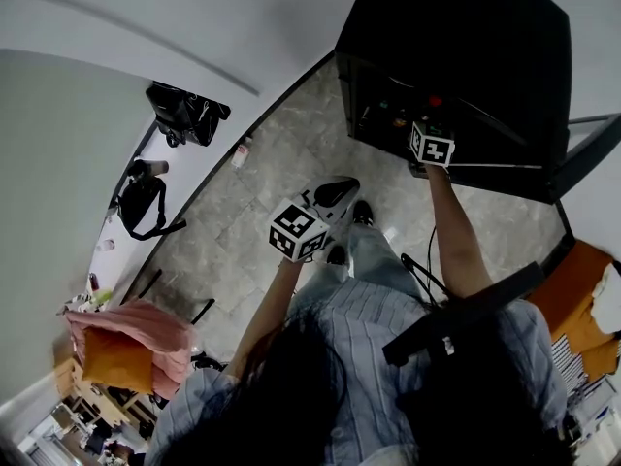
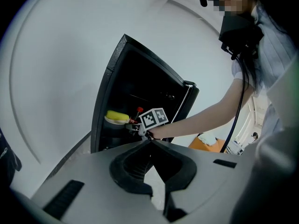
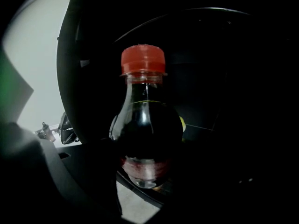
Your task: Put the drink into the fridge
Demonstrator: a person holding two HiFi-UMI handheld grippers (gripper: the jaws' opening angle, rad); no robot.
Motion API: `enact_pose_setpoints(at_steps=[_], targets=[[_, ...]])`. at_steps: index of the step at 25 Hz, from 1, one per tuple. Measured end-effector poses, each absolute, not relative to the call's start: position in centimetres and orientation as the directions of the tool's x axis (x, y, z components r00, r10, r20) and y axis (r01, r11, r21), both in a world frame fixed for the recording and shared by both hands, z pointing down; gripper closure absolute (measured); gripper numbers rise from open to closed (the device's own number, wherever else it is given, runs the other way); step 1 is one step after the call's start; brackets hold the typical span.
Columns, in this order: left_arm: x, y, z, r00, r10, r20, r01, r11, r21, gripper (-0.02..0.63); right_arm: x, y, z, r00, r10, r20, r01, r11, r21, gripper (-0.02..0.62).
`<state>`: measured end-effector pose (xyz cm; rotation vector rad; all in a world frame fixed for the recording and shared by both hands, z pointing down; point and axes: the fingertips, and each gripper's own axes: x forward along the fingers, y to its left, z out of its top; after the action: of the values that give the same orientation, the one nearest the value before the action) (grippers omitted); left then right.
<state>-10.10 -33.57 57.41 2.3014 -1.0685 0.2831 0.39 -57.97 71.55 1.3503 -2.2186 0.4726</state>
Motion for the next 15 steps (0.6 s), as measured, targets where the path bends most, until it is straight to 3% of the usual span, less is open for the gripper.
enact_pose_setpoints(at_steps=[6, 10, 15], targets=[[-9.9, -33.1, 57.6, 0.657, -0.627, 0.42, -0.753, -0.511, 0.414, 0.598, 0.2, -59.5, 71.8, -0.387, -0.728, 0.566, -0.893, 0.449, -0.033, 0.288], [-10.0, -32.4, 57.7, 0.656, -0.622, 0.429, -0.754, -0.51, 0.414, 0.598, 0.8, -58.4, 73.9, -0.328, -0.635, 0.7, -0.873, 0.486, 0.031, 0.288], [-11.5, -30.6, 58.3, 0.633, -0.625, 0.457, -0.773, -0.481, 0.414, 0.598, 1.3, -57.0, 73.6, -0.335, -0.632, 0.698, -0.894, 0.447, -0.025, 0.288]])
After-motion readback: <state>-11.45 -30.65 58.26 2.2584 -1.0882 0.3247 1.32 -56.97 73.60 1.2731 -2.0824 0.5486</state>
